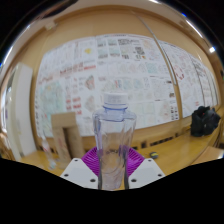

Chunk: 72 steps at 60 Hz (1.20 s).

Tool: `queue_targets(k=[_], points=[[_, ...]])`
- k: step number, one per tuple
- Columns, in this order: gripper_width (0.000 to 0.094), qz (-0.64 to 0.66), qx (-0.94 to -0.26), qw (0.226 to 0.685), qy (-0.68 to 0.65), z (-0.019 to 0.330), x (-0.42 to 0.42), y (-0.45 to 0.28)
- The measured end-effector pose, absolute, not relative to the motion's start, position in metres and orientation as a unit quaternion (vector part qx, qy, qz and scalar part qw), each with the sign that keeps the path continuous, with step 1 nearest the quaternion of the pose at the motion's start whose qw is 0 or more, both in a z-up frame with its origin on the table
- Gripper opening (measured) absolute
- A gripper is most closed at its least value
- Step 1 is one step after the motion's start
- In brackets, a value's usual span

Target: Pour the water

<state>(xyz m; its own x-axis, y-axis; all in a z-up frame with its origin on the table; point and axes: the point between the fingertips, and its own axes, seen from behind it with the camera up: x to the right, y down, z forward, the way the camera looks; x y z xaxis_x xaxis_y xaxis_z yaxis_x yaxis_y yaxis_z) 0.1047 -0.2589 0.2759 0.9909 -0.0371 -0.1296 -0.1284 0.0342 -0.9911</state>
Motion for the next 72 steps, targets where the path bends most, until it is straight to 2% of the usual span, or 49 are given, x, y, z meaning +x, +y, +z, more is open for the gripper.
queue_targets(k=[5,16,27,28,30,34,40,45,51,53,57,72], points=[[0.0287,-0.02,-0.729,0.683,0.051,0.229,0.137,-0.258],[0.0286,-0.046,-0.788,0.613,0.038,0.118,0.166,-0.252],[0.0291,-0.054,-0.823,0.565,0.022,0.041,0.173,-0.256],[0.0294,-0.055,-0.812,0.581,0.021,0.049,0.173,-0.254],[0.0294,-0.057,-0.815,0.576,0.023,0.039,0.173,-0.257],[0.0305,-0.057,-0.811,0.582,0.023,0.042,0.171,-0.256],[0.047,-0.049,-0.815,0.577,0.031,0.041,0.173,-0.259],[0.0536,-0.042,-0.827,0.558,0.046,0.039,0.176,-0.265],[0.0872,-0.042,-0.839,0.539,0.055,0.041,0.176,-0.277],[0.0822,-0.047,-0.84,0.537,0.059,0.044,0.177,-0.281],[0.0865,-0.054,-0.842,0.534,0.062,0.053,0.177,-0.295],[0.0847,-0.083,-0.851,0.515,0.064,0.091,0.144,-0.397]])
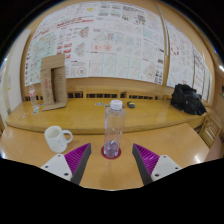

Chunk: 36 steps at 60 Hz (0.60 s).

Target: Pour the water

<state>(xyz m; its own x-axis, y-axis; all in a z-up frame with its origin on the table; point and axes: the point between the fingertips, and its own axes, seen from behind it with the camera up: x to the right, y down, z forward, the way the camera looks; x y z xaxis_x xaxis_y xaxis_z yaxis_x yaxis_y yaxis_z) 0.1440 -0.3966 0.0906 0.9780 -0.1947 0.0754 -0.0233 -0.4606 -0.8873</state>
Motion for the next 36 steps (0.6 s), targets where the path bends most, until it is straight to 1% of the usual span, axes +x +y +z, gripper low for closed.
queue_targets(k=[6,15,21,29,36], points=[[0.0848,-0.082,-0.852,0.514,0.063,0.115,0.121,-0.457],[0.0851,-0.08,-0.86,0.5,0.067,0.143,0.091,-0.555],[0.0848,-0.086,-0.86,0.498,0.068,0.158,0.081,-0.605],[0.0851,-0.085,-0.863,0.494,0.07,0.169,0.072,-0.652],[0.085,-0.089,-0.862,0.495,0.071,0.175,0.073,-0.674]])
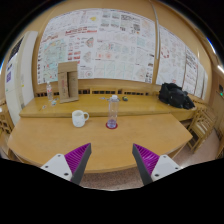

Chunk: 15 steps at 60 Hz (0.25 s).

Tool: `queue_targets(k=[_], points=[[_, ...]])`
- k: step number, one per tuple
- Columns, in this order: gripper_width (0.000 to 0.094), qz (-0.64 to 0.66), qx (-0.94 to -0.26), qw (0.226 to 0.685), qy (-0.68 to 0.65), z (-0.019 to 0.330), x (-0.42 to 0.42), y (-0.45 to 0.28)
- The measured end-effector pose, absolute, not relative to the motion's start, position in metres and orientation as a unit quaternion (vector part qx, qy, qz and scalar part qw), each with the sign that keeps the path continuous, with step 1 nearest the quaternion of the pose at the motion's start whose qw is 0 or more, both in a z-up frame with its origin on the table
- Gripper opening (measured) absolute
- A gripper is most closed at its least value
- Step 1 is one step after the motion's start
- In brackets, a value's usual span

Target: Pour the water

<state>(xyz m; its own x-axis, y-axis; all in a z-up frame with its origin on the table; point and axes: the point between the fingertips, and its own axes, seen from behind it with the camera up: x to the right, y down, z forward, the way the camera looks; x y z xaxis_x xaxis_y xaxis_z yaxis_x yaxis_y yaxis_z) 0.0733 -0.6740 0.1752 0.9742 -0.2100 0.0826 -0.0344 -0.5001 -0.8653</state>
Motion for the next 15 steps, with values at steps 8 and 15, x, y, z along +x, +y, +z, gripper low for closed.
queue_targets(k=[8,15], points=[[0.085,-0.105,-0.856,0.501,0.064,0.183,0.079,-0.688],[0.0852,-0.107,-0.854,0.506,0.063,0.187,0.082,-0.689]])
